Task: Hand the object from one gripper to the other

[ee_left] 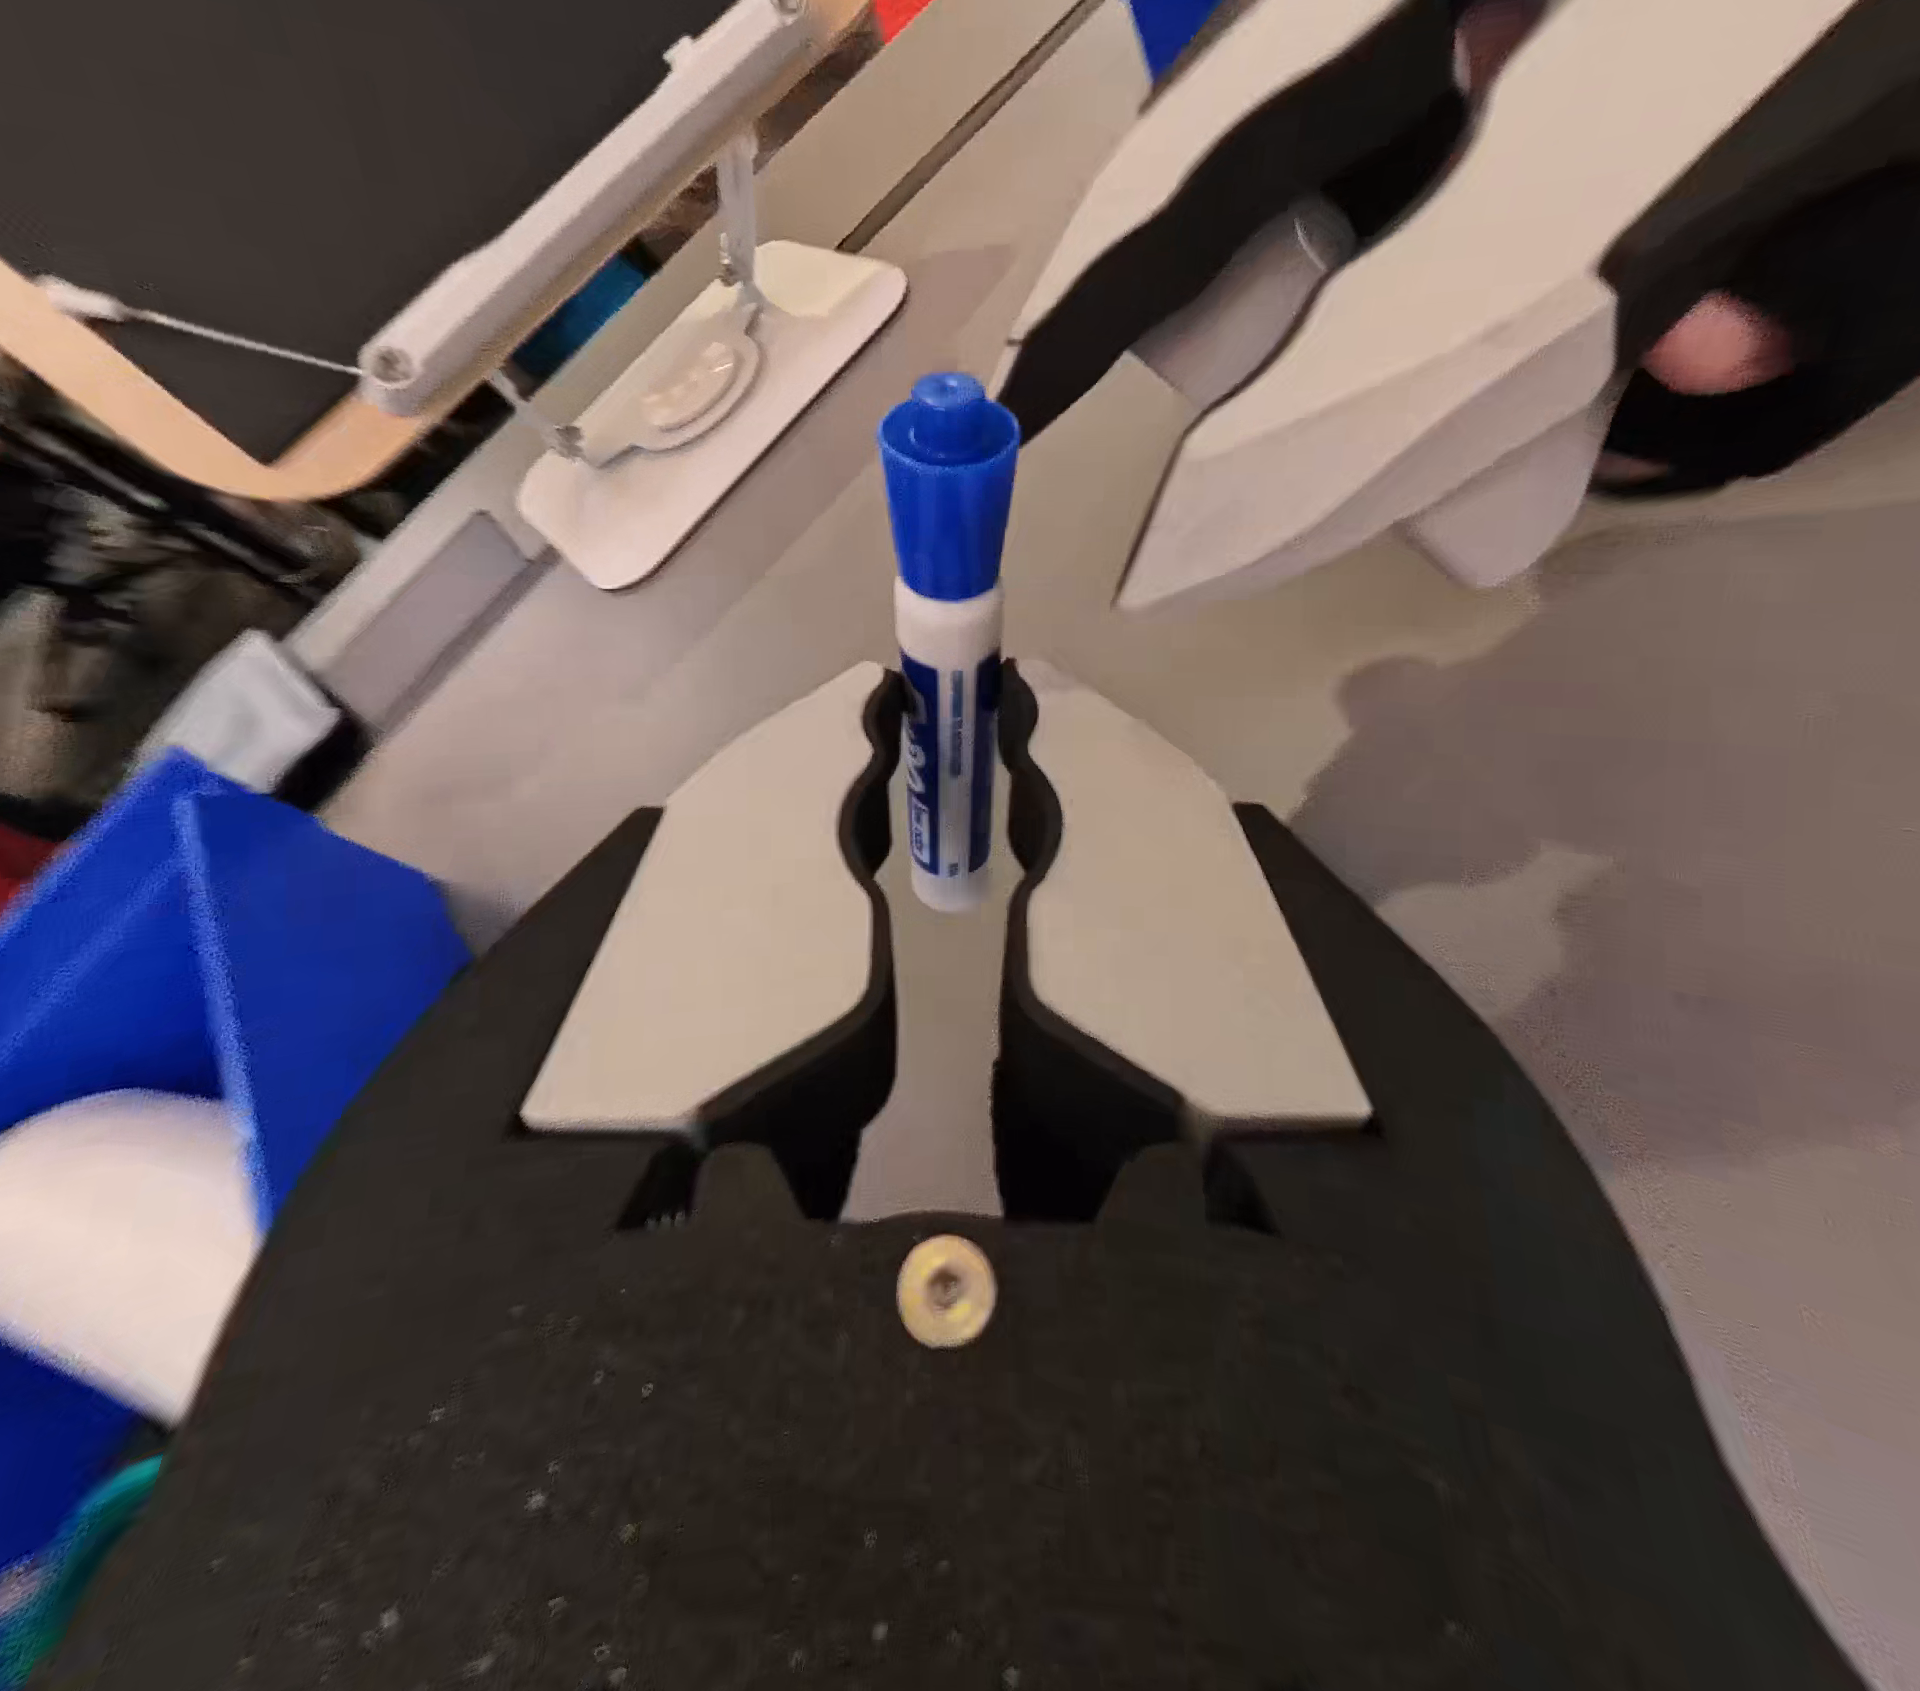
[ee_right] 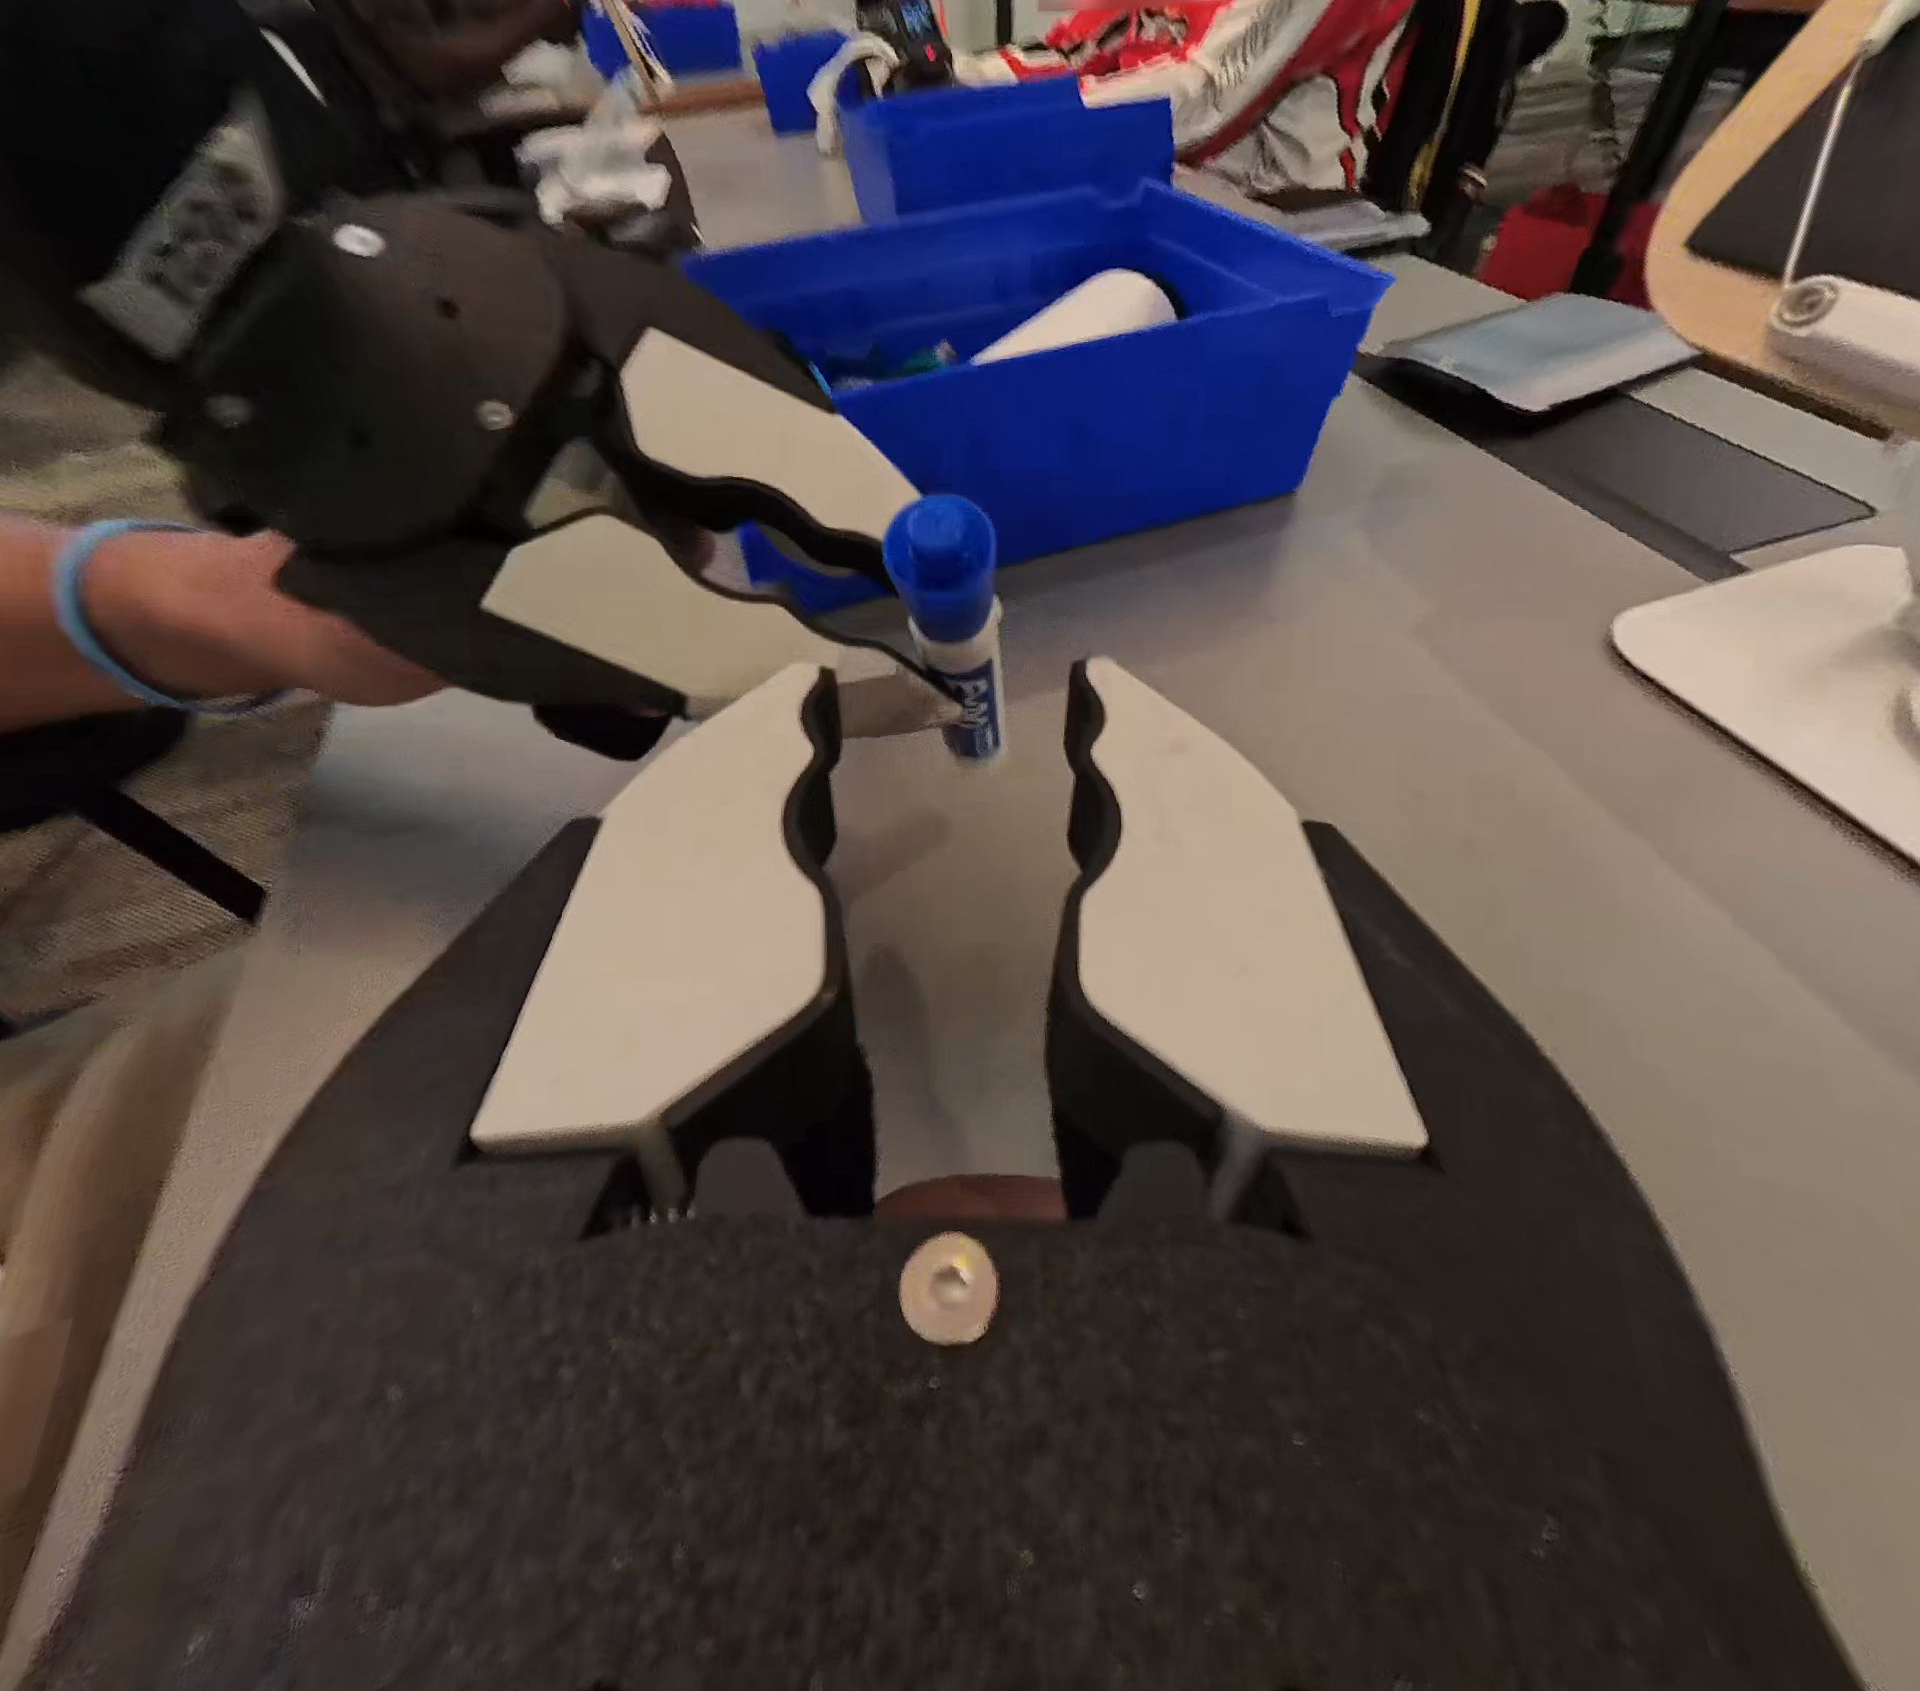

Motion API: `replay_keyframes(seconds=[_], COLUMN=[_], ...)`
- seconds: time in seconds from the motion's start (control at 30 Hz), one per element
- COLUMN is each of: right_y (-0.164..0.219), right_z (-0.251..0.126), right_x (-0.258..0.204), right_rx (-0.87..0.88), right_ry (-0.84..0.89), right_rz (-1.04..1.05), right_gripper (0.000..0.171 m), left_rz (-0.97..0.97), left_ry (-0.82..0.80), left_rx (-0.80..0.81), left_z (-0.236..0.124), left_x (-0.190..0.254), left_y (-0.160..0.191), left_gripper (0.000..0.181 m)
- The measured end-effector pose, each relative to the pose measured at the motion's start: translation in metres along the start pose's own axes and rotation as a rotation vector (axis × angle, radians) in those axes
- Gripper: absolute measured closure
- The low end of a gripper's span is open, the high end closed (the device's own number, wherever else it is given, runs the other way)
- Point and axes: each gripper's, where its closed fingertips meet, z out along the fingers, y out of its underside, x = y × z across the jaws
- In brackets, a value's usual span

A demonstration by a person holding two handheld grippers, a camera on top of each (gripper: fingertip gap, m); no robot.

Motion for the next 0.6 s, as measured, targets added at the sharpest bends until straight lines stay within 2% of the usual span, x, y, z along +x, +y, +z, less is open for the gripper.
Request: replay_keyframes(seconds=[0.2, 0.27, 0.37, 0.47, 0.6], right_y=[0.011, 0.015, 0.022, 0.024, 0.028], right_z=[0.007, 0.008, 0.008, 0.005, -0.008], right_x=[0.002, 0.002, 0.003, 0.004, 0.024], right_rx=[-0.111, -0.138, -0.174, -0.177, -0.172], right_ry=[0.057, 0.060, 0.058, 0.046, 0.072], right_rz=[-0.013, -0.009, 0.002, 0.008, 0.011], right_gripper=[0.143, 0.151, 0.151, 0.152, 0.152], left_rz=[0.320, 0.380, 0.423, 0.342, -0.053], left_ry=[-0.192, -0.213, -0.240, -0.153, 0.064], left_rx=[-0.131, -0.155, -0.180, -0.148, 0.033], left_z=[0.004, 0.006, 0.008, 0.009, -0.006], left_x=[-0.001, 0.002, 0.002, 0.010, 0.012], left_y=[0.011, 0.013, 0.016, 0.017, -0.005], left_gripper=[0.163, 0.163, 0.163, 0.163, 0.152])
